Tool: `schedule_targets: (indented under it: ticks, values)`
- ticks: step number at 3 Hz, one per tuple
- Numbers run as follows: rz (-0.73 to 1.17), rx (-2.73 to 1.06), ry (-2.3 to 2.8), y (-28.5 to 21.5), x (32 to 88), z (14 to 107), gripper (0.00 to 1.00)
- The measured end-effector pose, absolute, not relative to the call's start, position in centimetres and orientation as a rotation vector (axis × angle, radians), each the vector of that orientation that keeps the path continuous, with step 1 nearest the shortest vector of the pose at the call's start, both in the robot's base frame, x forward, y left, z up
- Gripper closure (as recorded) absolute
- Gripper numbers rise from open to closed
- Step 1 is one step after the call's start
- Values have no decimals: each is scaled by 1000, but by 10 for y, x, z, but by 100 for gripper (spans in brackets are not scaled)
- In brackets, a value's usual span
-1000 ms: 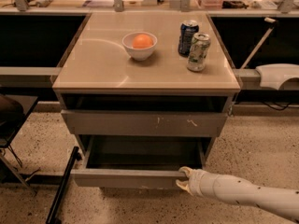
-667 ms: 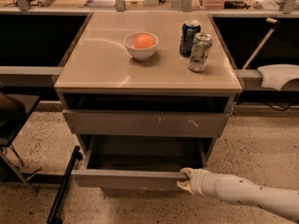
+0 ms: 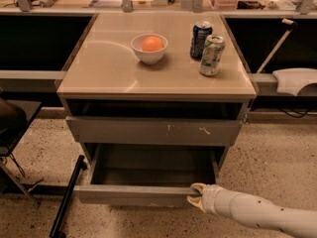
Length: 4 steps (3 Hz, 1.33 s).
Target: Open middle drawer
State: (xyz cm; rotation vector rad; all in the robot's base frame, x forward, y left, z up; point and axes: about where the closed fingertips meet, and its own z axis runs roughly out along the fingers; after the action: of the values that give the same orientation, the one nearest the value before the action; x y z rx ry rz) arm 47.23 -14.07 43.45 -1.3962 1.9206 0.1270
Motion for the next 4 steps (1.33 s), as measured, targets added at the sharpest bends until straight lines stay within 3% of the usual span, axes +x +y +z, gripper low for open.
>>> schedule_targets:
  ticks: [3, 4]
  values:
    - [113, -1337, 1948, -146, 441, 444, 100]
    - [113, -1337, 1948, -146, 441, 444, 81]
